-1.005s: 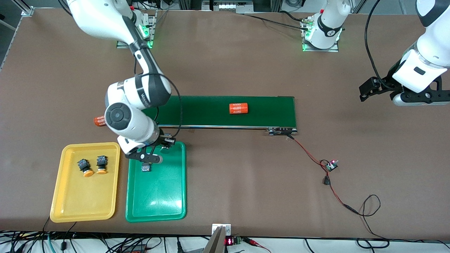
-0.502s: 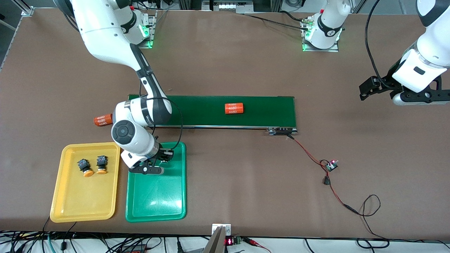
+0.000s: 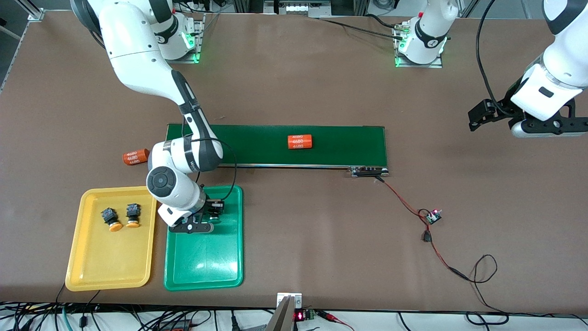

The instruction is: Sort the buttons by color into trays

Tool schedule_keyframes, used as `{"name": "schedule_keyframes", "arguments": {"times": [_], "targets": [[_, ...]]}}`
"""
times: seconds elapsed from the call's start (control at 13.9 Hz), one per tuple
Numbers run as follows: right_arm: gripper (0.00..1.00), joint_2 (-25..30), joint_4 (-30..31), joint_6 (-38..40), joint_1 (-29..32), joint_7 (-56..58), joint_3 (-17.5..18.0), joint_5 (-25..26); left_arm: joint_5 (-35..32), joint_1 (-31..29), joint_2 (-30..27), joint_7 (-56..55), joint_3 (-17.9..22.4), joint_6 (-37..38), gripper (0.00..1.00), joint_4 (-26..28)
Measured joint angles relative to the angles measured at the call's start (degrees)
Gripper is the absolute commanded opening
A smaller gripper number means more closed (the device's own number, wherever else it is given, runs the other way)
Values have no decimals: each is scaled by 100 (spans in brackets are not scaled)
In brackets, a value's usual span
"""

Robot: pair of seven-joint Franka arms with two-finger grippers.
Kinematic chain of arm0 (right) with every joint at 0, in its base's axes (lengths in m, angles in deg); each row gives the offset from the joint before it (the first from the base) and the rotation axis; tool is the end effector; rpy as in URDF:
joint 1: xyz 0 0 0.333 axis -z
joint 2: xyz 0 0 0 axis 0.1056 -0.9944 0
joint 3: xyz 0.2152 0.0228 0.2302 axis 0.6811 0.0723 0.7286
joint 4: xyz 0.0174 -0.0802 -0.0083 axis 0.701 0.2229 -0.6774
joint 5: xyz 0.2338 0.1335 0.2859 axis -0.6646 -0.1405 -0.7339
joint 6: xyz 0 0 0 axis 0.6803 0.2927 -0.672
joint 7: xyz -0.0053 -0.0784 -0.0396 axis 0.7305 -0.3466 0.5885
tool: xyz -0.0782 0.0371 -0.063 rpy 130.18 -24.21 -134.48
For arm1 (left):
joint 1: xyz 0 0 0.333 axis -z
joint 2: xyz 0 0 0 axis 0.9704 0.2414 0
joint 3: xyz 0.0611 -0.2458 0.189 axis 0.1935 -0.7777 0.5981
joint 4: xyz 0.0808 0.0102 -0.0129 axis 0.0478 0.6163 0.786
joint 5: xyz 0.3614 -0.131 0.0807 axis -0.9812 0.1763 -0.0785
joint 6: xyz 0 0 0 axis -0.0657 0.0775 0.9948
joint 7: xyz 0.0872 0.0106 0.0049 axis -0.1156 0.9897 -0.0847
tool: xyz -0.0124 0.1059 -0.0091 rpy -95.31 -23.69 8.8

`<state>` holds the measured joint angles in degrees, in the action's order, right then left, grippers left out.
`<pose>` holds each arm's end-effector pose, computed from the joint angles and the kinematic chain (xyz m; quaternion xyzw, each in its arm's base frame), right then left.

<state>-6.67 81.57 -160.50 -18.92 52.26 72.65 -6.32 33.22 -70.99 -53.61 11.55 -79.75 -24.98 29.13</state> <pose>0.7068 0.2357 0.2089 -0.9993 -0.0076 -0.0309 0.0214 0.5586 -0.0576 0.5803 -0.9996 -0.0247 -0.0100 0.0077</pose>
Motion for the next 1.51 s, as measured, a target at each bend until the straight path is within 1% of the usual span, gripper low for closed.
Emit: {"name": "schedule_keyframes", "arguments": {"times": [0.14, 0.36, 0.57, 0.79, 1.22, 1.36, 1.51], "targets": [[100, 35, -67, 64, 6, 0, 0, -1, 0, 0, 0, 0, 0, 27, 100, 0], [100, 255, -133, 513, 8, 0, -2, -1, 0, 0, 0, 0, 0, 37, 100, -1], [100, 704, -169, 1060, 10, -3, -111, -1, 0, 0, 0, 0, 0, 124, 100, -8], [100, 1177, -183, 1424, 25, -3, -281, 0, 0, -1, -2, 0, 1, 151, 100, -26], [100, 2000, -186, 2412, 112, 126, -984, 29, -8, -2, -2, 0, 2, 266, 100, -116], [100, 2167, -181, 2678, 148, 385, -1162, 165, -8, -2, -2, 0, 2, 295, 100, -118], [100, 2264, -179, 2731, 155, 546, -1331, 246, -8, -2, -2, 0, 2, 300, 100, -120]]}}
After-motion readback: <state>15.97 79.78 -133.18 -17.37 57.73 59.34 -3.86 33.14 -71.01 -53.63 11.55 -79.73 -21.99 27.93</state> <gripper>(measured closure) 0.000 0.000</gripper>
